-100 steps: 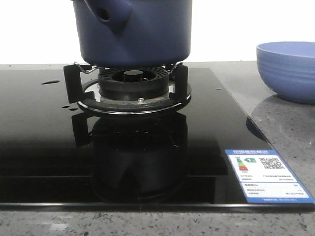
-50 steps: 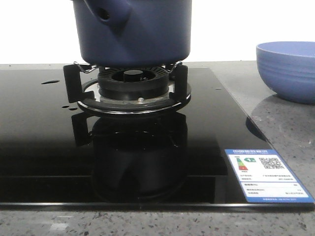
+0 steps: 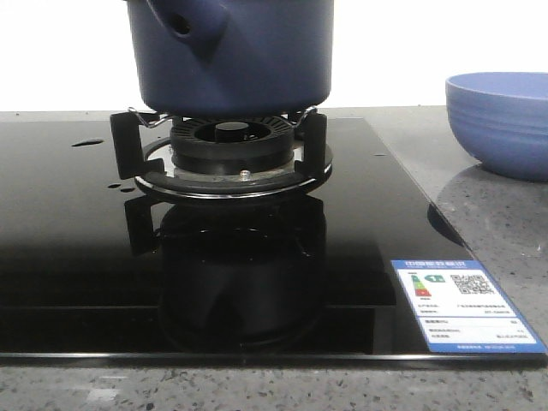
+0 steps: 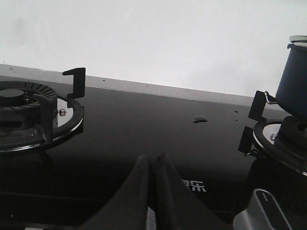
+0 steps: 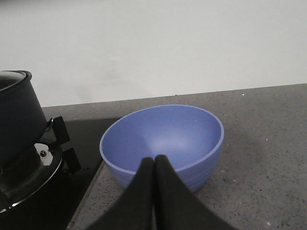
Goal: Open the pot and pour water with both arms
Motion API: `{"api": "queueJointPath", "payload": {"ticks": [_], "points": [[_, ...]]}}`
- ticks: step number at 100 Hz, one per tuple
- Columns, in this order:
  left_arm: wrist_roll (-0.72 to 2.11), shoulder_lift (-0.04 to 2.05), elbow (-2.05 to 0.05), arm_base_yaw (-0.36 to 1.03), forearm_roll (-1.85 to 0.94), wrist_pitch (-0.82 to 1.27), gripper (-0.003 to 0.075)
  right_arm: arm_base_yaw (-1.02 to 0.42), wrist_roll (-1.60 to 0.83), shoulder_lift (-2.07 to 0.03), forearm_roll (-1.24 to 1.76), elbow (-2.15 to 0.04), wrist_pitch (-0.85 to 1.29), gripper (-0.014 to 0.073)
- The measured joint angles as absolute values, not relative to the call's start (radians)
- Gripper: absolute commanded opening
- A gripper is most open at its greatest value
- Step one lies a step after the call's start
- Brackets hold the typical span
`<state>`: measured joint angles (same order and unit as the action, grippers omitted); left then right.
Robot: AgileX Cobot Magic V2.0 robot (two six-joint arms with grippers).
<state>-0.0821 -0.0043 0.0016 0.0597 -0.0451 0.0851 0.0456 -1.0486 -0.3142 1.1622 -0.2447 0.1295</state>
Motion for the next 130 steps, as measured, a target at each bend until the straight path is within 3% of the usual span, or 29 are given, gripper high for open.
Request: {"api": "queueJointPath", "payload": {"ticks": [19, 37, 48, 69, 84, 104, 130], "points": [[-0.082, -0.004, 0.002, 0.060, -0.045, 0.085, -0.0019, 0.046, -0.966, -0.314, 1.058, -0.245, 0.117, -0.0067], [-0.082, -0.004, 0.002, 0.060, -0.045, 0.085, -0.0019, 0.046, -0.298, -0.314, 0.372, -0.218, 0.094, -0.0067], [-0.082, -0.004, 0.002, 0.060, -0.045, 0.085, -0.0019, 0.046, -0.101, -0.286, 0.150, -0.150, 0.059, -0.0067], [-0.082, -0.004, 0.002, 0.060, -0.045, 0.085, -0.0019, 0.046, -0.011, -0.112, 0.010, 0.007, 0.000, -0.0067], [-0.082, -0.004, 0.002, 0.060, -0.045, 0.087, -0.0019, 0.046, 0.025, -0.002, -0.010, 0.010, 0.077, -0.0067], [-0.082, -0.004, 0.002, 0.060, -0.045, 0.086, -0.0019, 0.046, 0.033, 0.008, -0.014, 0.010, 0.221, -0.0067], [-0.082, -0.004, 0.002, 0.060, -0.045, 0.086, -0.0019, 0.046, 0.033, 0.009, -0.014, 0.010, 0.243, -0.0067]]}}
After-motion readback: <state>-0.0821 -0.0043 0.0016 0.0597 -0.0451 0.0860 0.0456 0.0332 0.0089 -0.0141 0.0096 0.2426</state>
